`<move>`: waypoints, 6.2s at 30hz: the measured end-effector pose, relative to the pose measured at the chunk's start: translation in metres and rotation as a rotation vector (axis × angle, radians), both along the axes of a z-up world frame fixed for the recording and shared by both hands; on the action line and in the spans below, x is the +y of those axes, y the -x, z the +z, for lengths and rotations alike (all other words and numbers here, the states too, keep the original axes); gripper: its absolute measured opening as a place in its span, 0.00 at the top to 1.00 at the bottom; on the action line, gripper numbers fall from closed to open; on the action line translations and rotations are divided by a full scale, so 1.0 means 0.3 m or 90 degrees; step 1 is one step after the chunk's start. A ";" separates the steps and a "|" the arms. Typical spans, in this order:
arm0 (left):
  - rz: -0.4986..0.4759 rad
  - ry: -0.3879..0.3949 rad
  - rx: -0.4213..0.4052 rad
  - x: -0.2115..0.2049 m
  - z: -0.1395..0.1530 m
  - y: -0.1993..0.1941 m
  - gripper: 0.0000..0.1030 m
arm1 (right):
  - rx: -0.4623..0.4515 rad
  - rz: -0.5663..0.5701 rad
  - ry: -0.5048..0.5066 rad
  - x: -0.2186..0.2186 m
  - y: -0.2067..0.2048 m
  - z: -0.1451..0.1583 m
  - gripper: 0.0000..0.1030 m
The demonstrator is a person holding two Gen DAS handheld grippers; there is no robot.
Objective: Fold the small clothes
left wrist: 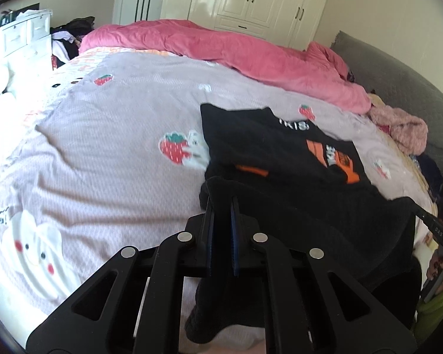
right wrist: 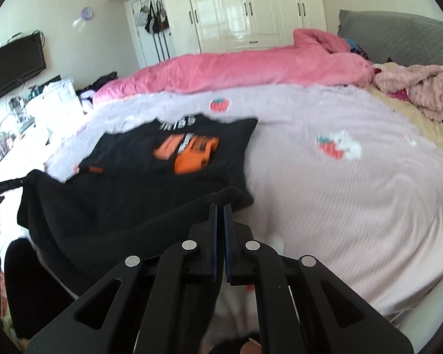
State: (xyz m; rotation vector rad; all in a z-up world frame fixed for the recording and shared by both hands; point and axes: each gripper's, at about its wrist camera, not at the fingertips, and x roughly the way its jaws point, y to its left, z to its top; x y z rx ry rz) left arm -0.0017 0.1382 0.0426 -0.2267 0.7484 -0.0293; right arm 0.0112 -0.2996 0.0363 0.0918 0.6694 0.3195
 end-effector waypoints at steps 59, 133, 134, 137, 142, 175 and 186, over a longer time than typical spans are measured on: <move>-0.006 0.021 0.024 -0.008 -0.075 -0.052 0.96 | 0.016 0.028 -0.057 0.092 -0.080 -0.045 0.89; -0.126 -0.141 0.031 -0.303 -0.198 -0.513 0.73 | 0.031 0.173 0.118 0.539 -0.537 -0.153 0.69; -0.123 -0.138 0.028 -0.298 -0.194 -0.527 0.72 | 0.024 0.170 0.116 0.538 -0.550 -0.145 0.69; -0.113 -0.146 0.012 -0.285 -0.180 -0.553 0.69 | 0.010 0.159 0.106 0.525 -0.583 -0.122 0.69; -0.073 -0.119 -0.035 -0.212 -0.140 -0.607 0.65 | -0.008 0.106 0.099 0.483 -0.659 -0.089 0.69; 0.072 -0.026 0.030 0.047 -0.190 -0.653 0.92 | 0.052 -0.099 0.041 0.157 -0.809 -0.157 0.90; 0.049 -0.032 -0.081 0.025 -0.037 -0.620 0.97 | -0.039 -0.131 -0.008 0.086 -0.718 -0.066 0.95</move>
